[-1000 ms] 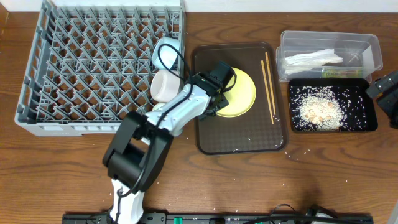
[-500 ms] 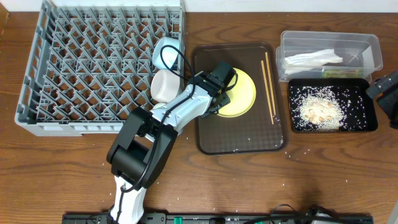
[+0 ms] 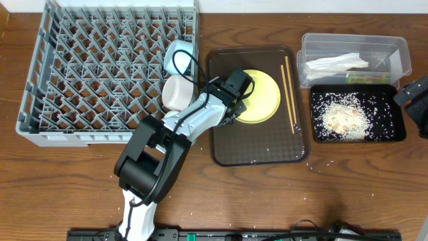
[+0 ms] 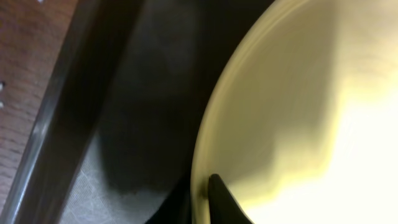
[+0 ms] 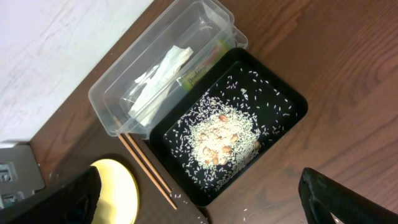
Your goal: Sort waste into correct bins and load items into the dishwasher
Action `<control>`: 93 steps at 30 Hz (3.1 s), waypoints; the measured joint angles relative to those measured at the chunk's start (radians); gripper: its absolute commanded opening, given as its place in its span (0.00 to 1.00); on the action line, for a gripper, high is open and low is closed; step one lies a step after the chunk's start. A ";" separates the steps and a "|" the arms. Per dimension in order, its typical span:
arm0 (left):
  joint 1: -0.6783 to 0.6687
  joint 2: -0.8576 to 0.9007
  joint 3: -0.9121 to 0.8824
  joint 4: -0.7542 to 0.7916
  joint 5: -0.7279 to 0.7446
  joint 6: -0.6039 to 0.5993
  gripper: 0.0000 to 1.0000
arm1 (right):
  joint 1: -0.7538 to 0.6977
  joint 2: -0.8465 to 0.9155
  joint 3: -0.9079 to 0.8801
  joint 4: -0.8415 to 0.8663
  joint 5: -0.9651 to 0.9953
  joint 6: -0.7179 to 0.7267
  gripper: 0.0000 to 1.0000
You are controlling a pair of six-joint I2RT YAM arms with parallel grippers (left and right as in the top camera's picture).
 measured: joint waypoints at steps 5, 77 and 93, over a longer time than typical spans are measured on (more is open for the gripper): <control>0.001 0.000 0.000 0.004 0.000 0.001 0.08 | 0.000 0.000 0.000 0.000 0.000 0.000 0.99; 0.739 -0.391 -0.030 0.253 -0.261 1.153 0.07 | 0.000 0.000 0.000 0.000 0.000 0.000 0.99; 0.618 -0.339 -0.030 0.301 -0.384 1.301 0.08 | 0.000 0.000 0.000 0.000 0.000 0.000 0.99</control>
